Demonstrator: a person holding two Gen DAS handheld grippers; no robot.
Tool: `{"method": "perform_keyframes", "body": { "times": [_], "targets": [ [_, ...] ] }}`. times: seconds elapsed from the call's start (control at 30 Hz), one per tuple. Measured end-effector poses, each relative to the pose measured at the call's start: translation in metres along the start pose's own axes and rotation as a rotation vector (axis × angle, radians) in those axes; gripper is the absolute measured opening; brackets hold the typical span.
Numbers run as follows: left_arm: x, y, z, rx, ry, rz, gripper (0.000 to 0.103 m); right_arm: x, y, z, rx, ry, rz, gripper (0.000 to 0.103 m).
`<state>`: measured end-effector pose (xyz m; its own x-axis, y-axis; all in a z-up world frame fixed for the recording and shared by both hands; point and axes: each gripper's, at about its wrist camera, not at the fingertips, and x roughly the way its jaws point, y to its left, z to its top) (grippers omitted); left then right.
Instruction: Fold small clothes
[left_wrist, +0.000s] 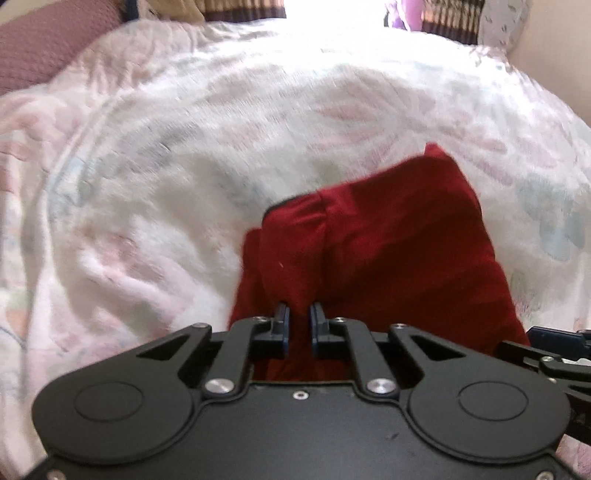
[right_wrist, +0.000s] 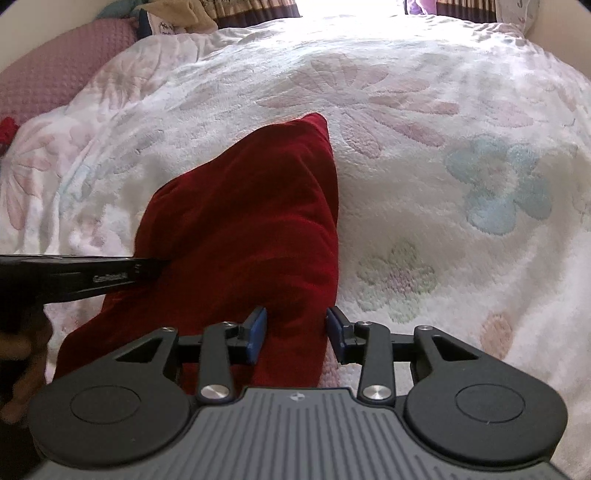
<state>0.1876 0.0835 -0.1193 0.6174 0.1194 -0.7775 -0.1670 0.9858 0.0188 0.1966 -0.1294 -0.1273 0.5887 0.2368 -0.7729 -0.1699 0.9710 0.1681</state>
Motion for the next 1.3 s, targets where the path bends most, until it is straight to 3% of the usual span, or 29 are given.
{"method": "perform_keyframes", "body": {
  "times": [0.2, 0.3, 0.4, 0.47, 0.6, 0.73, 0.9, 1.13, 1.2, 1.23, 1.3],
  "targets": [
    [-0.007, 0.006, -0.005, -0.037, -0.016, 0.067, 0.01, -0.004, 0.008, 0.005, -0.048, -0.017, -0.04, 0.043],
    [-0.008, 0.013, -0.006, -0.061, -0.004, 0.066, 0.01, -0.001, 0.011, 0.006, -0.054, -0.01, -0.039, 0.043],
    [-0.029, 0.016, -0.002, -0.09, -0.062, 0.064, 0.01, 0.0, 0.013, 0.008, -0.055, -0.003, -0.031, 0.043],
    [-0.034, 0.011, -0.001, -0.059, -0.08, 0.089, 0.009, -0.002, 0.016, 0.009, -0.068, -0.013, -0.04, 0.043],
    [0.011, 0.004, -0.019, -0.022, 0.05, 0.131, 0.011, 0.0, 0.02, 0.014, -0.082, -0.024, -0.049, 0.045],
    [0.016, -0.011, -0.024, 0.058, 0.043, 0.198, 0.011, 0.012, 0.021, 0.015, -0.071, 0.0, -0.043, 0.046],
    [-0.004, -0.006, -0.016, 0.02, 0.021, 0.176, 0.013, 0.016, 0.023, 0.012, -0.079, 0.005, -0.052, 0.047],
    [-0.039, -0.005, 0.012, -0.011, -0.084, 0.143, 0.012, 0.007, 0.024, 0.016, -0.072, -0.012, -0.042, 0.047],
    [-0.032, -0.005, 0.021, -0.019, -0.079, 0.122, 0.013, 0.001, 0.023, 0.021, -0.072, -0.033, -0.039, 0.047],
    [-0.025, -0.005, 0.024, -0.021, -0.075, 0.119, 0.019, -0.002, 0.023, 0.025, -0.074, -0.051, -0.043, 0.047],
    [0.004, -0.005, 0.022, -0.008, -0.011, 0.176, 0.025, -0.002, 0.021, 0.033, -0.072, -0.079, -0.061, 0.047]
  ]
}}
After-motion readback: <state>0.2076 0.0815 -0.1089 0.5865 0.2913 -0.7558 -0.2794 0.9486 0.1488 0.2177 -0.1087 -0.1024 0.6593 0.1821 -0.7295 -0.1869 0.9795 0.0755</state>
